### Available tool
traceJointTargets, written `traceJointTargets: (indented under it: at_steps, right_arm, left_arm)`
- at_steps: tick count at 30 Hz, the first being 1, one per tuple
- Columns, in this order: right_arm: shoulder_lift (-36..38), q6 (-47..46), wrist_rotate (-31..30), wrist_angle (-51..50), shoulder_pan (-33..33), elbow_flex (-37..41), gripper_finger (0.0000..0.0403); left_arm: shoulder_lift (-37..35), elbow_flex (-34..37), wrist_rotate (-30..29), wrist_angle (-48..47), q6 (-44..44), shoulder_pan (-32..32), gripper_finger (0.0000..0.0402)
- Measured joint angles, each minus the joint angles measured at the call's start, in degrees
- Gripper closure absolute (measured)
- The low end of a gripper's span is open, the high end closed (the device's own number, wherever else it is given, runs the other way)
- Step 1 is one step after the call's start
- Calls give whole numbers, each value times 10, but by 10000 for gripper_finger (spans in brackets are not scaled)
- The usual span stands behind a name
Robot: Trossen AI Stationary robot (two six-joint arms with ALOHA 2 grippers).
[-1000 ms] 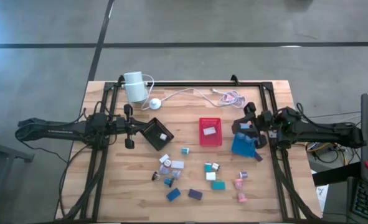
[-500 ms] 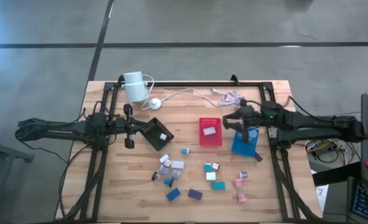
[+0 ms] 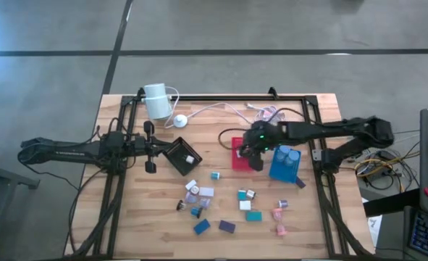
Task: Pick & Place Office items
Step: Put the black digital clock into the red bin
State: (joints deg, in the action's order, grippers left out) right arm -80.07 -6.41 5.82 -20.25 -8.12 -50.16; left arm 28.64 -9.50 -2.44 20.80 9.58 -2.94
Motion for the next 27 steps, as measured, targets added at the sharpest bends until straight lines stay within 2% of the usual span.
traceJointTargets:
  at_steps: [6,15,27]
  right_arm:
    - [-88,2,-44,-78,21,-66,265]
    - [-180,12,-54,-111,29,-109,265]
    - [-229,26,-51,-124,29,-131,264]
  left_arm:
    - [0,0,0,-2,0,0,390]
    - [0,1,0,-3,0,0,390]
    - [0,1,0,-3,0,0,390]
